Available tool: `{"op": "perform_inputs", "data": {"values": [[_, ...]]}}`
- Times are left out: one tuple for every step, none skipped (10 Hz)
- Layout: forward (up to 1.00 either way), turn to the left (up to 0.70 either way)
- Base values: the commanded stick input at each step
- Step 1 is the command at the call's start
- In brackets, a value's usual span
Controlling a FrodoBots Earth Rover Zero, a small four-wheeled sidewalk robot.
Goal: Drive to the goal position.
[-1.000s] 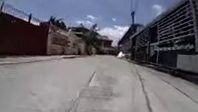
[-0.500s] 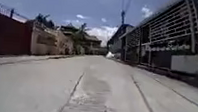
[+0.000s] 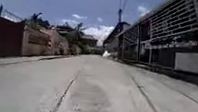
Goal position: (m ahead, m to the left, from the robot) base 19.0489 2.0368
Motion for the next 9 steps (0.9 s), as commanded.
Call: {"op": "perform_inputs", "data": {"values": [[1.0, 0.13], [1.0, 0.13], [1.0, 0.13], [1.0, 0.13], [1.0, 0.13], [1.0, 0.13], [1.0, 0.13], [1.0, 0.13], [1.0, 0.01]]}}
